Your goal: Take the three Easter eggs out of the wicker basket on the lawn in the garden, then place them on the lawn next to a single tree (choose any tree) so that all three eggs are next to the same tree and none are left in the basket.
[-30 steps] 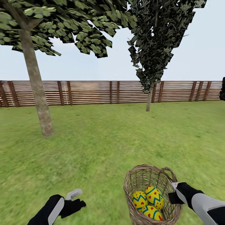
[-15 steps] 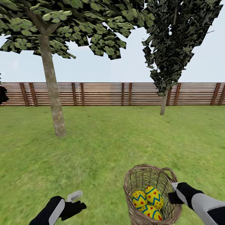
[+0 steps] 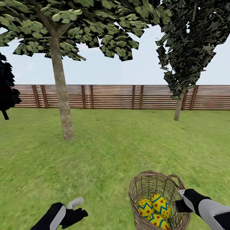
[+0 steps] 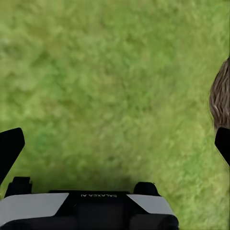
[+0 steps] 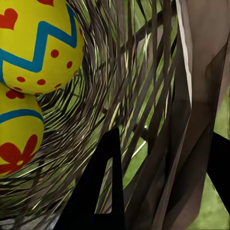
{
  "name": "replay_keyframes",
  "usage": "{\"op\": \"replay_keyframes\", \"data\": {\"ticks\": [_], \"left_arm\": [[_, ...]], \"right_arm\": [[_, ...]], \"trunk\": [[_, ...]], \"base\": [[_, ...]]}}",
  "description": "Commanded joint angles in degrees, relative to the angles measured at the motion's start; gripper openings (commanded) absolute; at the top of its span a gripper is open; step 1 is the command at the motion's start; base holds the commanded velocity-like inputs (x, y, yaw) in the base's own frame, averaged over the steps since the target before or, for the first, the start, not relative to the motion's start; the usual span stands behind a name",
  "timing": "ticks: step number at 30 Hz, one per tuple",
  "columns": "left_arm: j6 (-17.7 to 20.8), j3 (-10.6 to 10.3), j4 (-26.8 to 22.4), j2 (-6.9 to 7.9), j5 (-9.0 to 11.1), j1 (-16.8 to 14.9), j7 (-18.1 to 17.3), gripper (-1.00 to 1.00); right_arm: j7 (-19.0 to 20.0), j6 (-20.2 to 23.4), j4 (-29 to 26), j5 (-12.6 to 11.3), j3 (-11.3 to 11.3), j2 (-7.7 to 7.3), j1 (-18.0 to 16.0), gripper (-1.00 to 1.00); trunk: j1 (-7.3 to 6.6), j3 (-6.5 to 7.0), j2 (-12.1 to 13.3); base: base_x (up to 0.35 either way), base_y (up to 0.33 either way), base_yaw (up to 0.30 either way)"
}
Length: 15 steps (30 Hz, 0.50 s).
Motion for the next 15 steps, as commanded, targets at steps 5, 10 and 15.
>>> {"op": "replay_keyframes", "data": {"ticks": [5, 10, 15], "left_arm": [[0.1, -0.2, -0.2, -0.01, -0.3, 0.0, -0.2, 1.00], [0.1, -0.2, -0.4, -1.44, -0.2, 0.0, -0.2, 1.00], [0.1, -0.2, -0.3, -1.34, -0.2, 0.0, -0.2, 1.00]], "right_arm": [[0.7, 0.1, 0.7, -0.9, 0.3, -0.09, -0.1, -1.00], [1.8, 0.2, 0.3, -1.0, 0.3, 0.55, -0.1, -1.00], [1.7, 0.3, 0.3, -1.0, 0.3, 0.65, -0.1, -1.00]], "trunk": [[-1.06, 0.82, 2.0], [-2.16, 1.69, 4.0], [-3.26, 2.58, 6.0]], "base": [[0.324, 0.000, 0.090], [0.325, 0.000, 0.050], [0.325, 0.000, 0.000]]}}
